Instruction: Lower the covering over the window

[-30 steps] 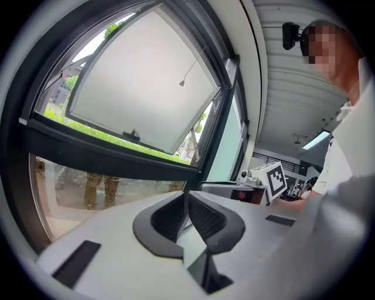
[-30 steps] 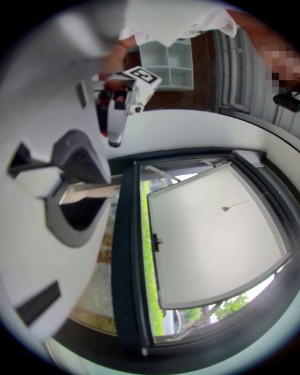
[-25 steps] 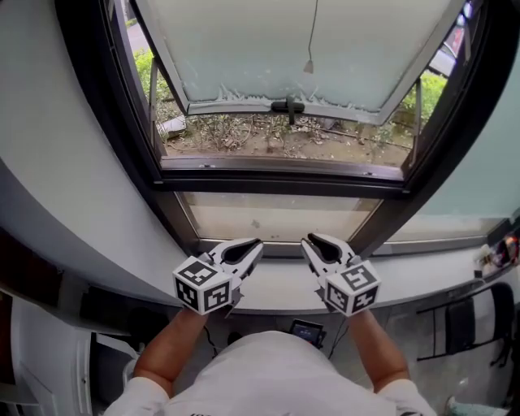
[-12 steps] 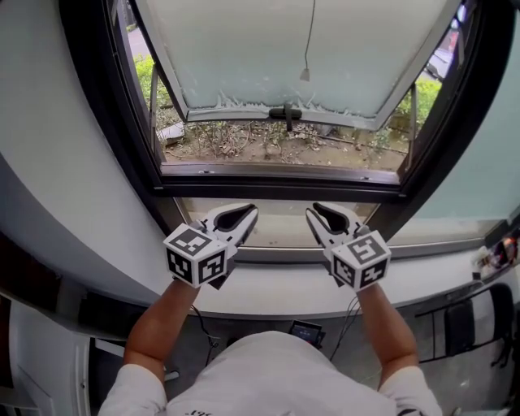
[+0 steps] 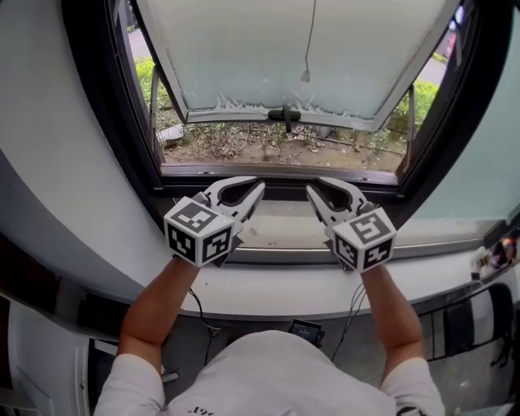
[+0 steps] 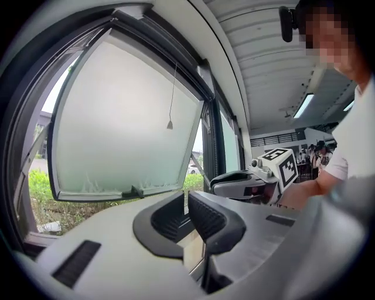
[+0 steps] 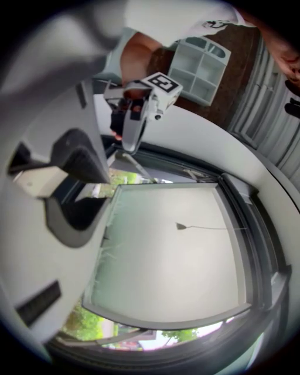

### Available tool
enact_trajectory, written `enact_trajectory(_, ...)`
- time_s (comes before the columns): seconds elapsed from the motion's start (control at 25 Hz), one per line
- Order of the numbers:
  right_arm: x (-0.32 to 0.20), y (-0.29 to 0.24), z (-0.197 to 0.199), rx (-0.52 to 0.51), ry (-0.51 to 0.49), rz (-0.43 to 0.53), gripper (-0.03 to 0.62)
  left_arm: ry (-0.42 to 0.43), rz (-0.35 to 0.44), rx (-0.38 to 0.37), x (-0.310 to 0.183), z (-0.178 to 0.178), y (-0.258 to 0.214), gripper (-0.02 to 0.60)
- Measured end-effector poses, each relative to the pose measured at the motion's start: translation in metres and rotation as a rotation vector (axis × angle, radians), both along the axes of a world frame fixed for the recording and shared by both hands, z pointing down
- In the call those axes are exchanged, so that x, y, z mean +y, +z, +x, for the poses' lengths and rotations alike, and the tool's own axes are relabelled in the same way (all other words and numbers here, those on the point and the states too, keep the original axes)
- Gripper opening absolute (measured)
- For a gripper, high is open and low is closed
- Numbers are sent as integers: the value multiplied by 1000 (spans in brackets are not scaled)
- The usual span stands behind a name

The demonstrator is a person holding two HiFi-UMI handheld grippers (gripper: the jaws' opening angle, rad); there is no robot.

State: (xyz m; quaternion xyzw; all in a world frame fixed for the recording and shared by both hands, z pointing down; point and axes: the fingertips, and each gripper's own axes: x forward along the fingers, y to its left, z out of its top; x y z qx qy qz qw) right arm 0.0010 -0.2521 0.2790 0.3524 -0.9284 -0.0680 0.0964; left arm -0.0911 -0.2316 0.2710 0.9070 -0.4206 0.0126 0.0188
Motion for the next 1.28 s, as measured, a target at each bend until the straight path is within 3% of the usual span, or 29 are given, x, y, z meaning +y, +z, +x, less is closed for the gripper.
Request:
enact_trajectory(0.28, -10, -31, -6, 16, 3, 61, 83, 5, 59, -38, -10, 7, -31, 18)
enact_trajectory(0.56, -21, -47, -10, 36, 14, 90, 83, 11, 64, -55, -11, 10, -36, 18)
enact_trajectory(1.28, -63, -134, -15, 53, 59, 231, 83, -55, 152, -111, -39, 5, -91, 18)
